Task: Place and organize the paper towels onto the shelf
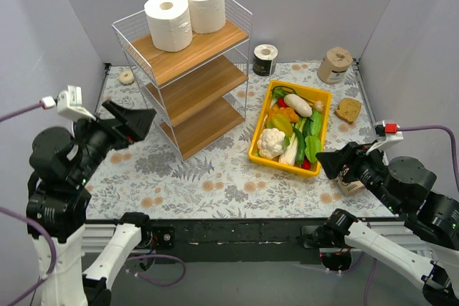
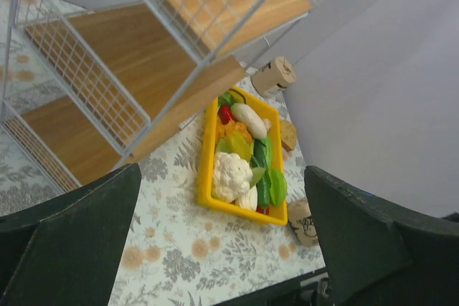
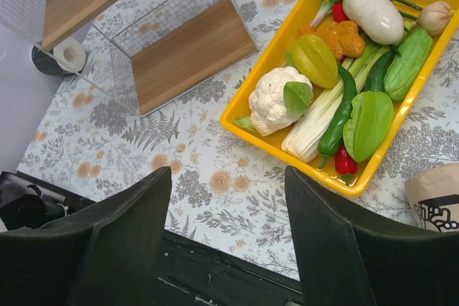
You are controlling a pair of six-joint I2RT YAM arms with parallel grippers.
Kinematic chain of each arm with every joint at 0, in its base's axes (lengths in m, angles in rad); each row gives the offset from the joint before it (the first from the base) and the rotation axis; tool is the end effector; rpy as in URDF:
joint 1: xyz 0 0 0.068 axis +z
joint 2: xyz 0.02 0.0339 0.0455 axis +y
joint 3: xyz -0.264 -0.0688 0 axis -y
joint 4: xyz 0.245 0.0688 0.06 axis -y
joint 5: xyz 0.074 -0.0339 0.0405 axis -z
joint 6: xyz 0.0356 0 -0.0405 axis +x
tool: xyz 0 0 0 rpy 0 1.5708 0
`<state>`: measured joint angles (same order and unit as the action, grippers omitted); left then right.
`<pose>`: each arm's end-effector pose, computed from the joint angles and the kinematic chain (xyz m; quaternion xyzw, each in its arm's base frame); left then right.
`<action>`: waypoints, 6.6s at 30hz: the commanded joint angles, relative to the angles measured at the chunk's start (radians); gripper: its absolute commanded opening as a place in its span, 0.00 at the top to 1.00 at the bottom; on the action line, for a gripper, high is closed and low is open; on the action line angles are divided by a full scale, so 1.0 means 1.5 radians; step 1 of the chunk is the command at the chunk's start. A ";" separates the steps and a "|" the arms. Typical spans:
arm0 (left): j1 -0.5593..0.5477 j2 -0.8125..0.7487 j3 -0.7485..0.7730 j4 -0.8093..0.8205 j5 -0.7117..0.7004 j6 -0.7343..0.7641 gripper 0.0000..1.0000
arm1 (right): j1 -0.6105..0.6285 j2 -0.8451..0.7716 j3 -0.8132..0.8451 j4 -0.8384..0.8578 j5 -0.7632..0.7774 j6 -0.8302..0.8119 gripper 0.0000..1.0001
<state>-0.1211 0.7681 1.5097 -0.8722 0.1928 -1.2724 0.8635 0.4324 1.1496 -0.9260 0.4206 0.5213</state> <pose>0.0769 -0.0162 0.4925 -0.3541 0.6622 -0.4767 0.4570 0.0303 0.0131 0.4083 0.0001 0.7711 0.2682 0.5775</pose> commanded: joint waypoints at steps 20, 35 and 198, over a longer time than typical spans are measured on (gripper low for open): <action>-0.111 -0.348 -0.530 0.045 -0.052 -0.104 0.02 | -0.229 0.332 -0.030 0.016 0.196 0.067 0.24; -0.112 -0.256 -0.535 0.061 0.066 -0.051 0.02 | -0.750 0.241 -0.225 0.147 -0.045 -0.021 0.25; -0.119 -0.287 -0.536 0.053 0.035 -0.062 0.02 | 0.103 0.714 0.296 0.498 -0.060 -1.061 0.39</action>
<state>-0.2970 0.3435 0.6838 -0.7856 0.2512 -1.3682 1.0157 1.4952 1.5223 -0.2588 0.2874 -1.0252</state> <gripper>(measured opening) 0.981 0.584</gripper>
